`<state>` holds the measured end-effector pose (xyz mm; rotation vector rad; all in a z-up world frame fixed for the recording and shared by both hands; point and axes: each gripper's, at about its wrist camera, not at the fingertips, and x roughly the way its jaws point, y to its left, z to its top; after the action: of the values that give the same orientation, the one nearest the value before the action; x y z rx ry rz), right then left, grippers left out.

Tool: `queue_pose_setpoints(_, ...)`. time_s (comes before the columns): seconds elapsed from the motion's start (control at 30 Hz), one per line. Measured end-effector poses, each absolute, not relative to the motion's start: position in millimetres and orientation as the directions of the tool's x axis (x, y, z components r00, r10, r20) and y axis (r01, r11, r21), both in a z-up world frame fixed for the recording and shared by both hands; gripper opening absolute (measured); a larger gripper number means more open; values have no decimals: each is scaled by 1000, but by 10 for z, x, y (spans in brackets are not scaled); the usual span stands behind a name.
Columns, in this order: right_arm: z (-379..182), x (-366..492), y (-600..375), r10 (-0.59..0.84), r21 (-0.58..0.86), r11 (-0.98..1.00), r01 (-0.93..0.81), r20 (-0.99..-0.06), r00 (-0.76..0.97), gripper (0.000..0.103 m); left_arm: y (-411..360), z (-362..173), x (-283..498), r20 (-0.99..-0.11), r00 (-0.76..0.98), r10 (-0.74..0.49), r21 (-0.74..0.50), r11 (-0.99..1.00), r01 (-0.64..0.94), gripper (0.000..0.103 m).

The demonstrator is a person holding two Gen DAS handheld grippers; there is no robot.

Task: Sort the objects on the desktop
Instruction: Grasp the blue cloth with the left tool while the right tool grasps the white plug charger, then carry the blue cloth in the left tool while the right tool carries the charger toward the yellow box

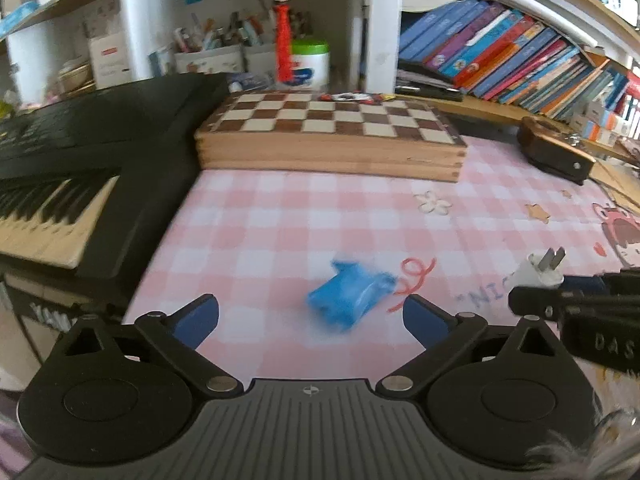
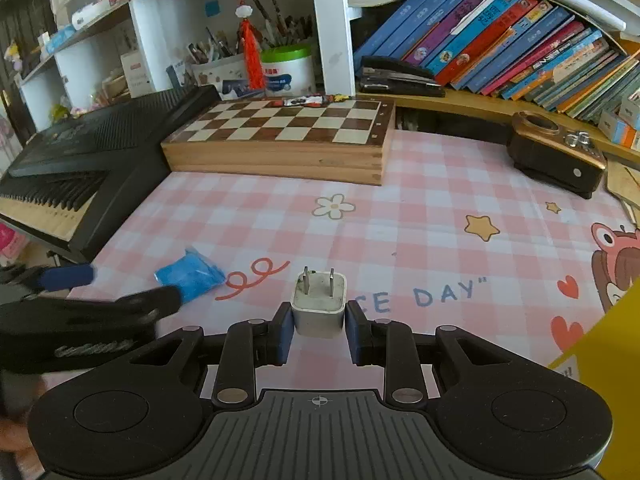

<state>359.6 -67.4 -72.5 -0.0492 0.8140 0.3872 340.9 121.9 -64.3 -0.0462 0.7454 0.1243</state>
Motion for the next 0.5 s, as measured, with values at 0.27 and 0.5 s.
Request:
queue_pose_setpoints(0.27,-689,3557,-741,319,112,931,-346,-709,629,26,1119,-806,3630,-689,722,67,7,996,-85,58)
queue_pose_setpoints(0.5,-653,3512,-792,321,115,932,-343,-700,638,26,1120,-760,3553,-680,732,36,-12,998,-61,29)
